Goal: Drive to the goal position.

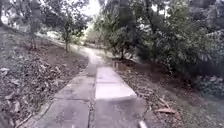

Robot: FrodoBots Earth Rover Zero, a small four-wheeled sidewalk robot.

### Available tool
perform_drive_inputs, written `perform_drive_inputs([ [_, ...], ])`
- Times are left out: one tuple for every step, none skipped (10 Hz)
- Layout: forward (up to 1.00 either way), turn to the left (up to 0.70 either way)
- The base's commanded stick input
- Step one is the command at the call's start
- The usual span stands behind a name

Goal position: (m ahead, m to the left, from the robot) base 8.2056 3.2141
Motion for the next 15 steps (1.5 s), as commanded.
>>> perform_drive_inputs([
  [0.7, 0.03],
  [0.7, 0.05],
  [0.7, 0.2],
  [0.7, 0.32],
  [0.7, 0.35],
  [0.7, 0.21],
  [0.7, 0.02],
  [0.7, 0.0],
  [0.7, 0.0],
  [0.7, 0.0],
  [0.7, 0.0],
  [0.7, -0.05],
  [0.7, -0.23],
  [0.7, -0.17],
  [0.7, 0.0],
])
